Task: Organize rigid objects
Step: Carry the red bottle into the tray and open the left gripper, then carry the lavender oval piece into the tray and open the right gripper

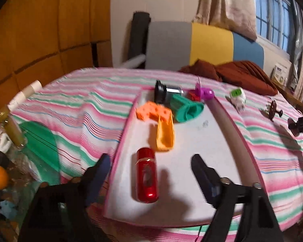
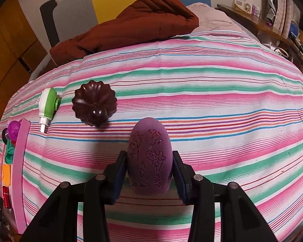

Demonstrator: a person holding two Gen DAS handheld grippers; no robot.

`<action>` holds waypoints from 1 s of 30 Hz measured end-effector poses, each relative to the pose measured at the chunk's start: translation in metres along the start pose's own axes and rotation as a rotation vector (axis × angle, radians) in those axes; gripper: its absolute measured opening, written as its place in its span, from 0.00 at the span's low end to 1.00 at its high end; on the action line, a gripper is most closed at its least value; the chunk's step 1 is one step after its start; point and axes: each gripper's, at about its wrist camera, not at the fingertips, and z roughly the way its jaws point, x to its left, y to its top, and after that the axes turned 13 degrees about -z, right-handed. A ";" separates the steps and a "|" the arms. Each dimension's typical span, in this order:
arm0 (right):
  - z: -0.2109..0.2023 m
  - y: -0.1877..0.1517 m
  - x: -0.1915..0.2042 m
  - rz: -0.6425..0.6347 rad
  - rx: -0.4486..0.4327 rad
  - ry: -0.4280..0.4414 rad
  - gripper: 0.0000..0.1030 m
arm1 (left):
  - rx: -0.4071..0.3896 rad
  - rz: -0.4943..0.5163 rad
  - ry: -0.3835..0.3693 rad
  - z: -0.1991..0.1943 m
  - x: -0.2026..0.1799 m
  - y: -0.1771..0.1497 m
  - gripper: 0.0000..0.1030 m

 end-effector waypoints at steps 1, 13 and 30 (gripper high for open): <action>-0.001 -0.001 0.002 0.000 -0.002 0.007 0.42 | -0.016 -0.003 0.002 -0.003 -0.001 0.000 0.94; -0.009 -0.011 0.057 -0.126 -0.036 0.129 0.42 | 0.050 0.056 -0.096 -0.007 -0.031 -0.016 1.00; -0.025 -0.033 0.185 -0.283 -0.026 0.397 0.42 | 0.073 0.040 -0.125 -0.009 -0.029 -0.018 1.00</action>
